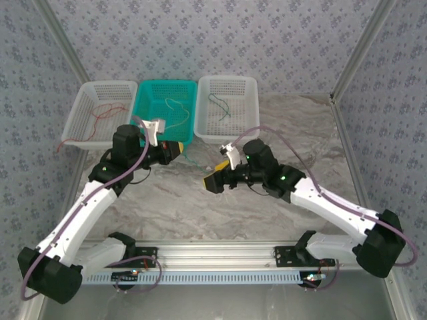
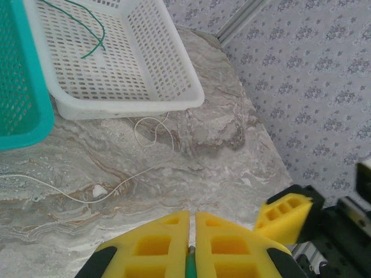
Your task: Untangle the cables
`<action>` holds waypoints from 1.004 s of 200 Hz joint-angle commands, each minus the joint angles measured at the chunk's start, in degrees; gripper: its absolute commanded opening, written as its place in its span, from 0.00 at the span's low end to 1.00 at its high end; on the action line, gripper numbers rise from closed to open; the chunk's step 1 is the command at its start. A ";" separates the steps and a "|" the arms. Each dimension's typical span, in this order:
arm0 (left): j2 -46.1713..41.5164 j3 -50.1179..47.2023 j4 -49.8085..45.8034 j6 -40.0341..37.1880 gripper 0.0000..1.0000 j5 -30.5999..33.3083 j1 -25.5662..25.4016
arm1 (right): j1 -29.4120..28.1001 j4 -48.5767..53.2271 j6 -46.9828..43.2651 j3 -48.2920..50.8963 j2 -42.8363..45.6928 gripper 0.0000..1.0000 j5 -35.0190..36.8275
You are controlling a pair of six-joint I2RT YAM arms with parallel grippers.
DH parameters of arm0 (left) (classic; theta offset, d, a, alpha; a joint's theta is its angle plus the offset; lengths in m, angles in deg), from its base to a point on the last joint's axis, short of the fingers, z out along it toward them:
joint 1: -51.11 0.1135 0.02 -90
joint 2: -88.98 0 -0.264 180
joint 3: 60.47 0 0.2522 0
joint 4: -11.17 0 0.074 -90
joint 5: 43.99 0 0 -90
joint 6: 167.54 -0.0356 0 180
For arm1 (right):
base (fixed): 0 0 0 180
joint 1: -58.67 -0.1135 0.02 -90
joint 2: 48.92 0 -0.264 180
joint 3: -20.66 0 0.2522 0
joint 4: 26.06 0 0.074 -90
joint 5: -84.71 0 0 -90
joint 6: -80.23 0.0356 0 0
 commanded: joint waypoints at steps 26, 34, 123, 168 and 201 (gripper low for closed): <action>-3.41 1.86 1.29 6.88 0.00 1.00 4.50 | -1.66 -12.05 -1.58 9.22 0.27 0.62 12.58; -3.59 1.71 1.22 8.24 0.00 0.50 6.06 | -1.19 -13.22 -0.60 11.36 0.87 0.52 14.47; -5.88 4.05 -5.74 4.20 0.00 -1.23 18.54 | 11.14 -7.92 7.82 25.01 17.04 0.00 21.94; -5.40 5.76 -9.77 -0.13 0.00 -0.77 24.92 | 21.32 3.71 17.71 29.68 28.55 0.00 31.51; -6.06 7.00 -13.76 -3.72 0.00 0.99 29.64 | 27.06 10.61 24.18 29.35 32.14 0.00 33.38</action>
